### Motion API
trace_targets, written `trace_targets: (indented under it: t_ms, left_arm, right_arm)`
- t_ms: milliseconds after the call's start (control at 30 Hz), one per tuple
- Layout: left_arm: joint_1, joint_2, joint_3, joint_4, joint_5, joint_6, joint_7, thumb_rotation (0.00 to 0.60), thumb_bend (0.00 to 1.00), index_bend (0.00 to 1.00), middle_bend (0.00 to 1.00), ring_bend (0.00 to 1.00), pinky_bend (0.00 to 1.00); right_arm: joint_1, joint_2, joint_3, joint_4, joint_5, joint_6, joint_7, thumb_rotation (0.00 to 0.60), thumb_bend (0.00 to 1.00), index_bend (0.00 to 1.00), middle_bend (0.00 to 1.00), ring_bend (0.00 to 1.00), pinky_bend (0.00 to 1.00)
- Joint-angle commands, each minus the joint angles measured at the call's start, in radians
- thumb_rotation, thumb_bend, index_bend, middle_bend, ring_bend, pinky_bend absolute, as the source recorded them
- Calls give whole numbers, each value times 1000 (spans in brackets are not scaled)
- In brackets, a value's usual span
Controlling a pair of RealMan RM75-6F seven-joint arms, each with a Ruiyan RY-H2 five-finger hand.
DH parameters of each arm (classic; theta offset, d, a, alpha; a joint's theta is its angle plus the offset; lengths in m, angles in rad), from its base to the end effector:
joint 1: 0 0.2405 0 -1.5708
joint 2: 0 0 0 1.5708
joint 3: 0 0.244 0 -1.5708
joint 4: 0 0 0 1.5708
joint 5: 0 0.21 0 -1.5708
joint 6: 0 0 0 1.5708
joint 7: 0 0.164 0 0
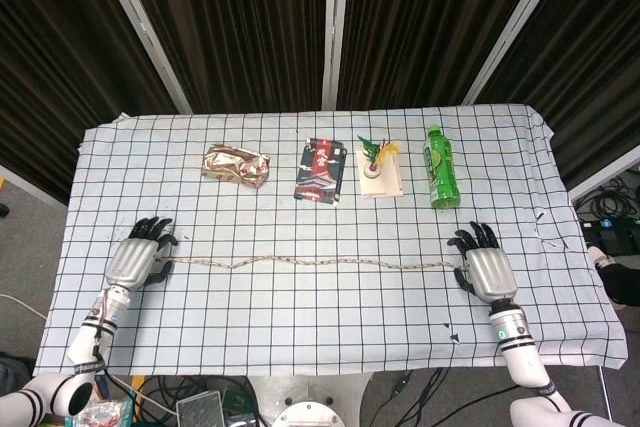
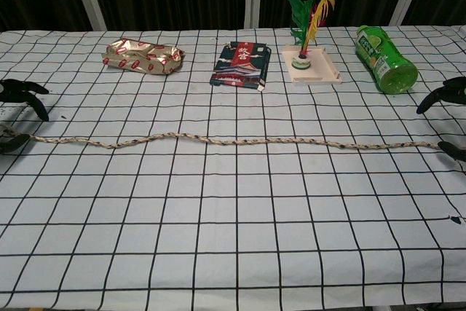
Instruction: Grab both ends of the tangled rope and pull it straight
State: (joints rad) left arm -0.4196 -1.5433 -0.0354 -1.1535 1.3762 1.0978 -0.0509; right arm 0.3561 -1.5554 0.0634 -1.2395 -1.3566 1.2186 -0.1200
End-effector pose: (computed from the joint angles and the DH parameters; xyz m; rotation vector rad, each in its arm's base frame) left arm -0.2959 0.2984 0.0076 -1.6632 -1.0521 -0.8178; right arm -0.2846 -0.2823 0.0147 1.5853 -0.9499 0.8295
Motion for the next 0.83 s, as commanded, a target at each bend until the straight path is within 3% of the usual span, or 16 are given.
trace_targets:
  t_ms: [33,200,433,633,833]
  left_arm:
    - [6,17,-6,-25,7,21,0,600,374,264,67,0,0]
    - [31,95,-32,-122,16,93,-37,600,306,242,67,0,0]
    - [105,229,-63,-250,1,223,-51,600,191,243,67,0,0]
    - [198,314,-43,-345,4,338,-16,600,189,252,69,0,0]
    - [275,347,-9,-420,25,425,31,600,185,254,70,0,0]
  right_arm:
    - [-10,19,4,-25,-17,29,5,600,274,215,166,0,0]
    - [-38,101,23,-110,-50,112,24,600,275,215,165,0,0]
    - [-101,301,19,-267,-89,196,94,600,298,214,160,0,0]
    - [-189,408,7,-346,-107,303,164,600,301,214,159,0,0]
    - [-242,453,-24,-363,-140,342,191,600,300,214,159,0,0]
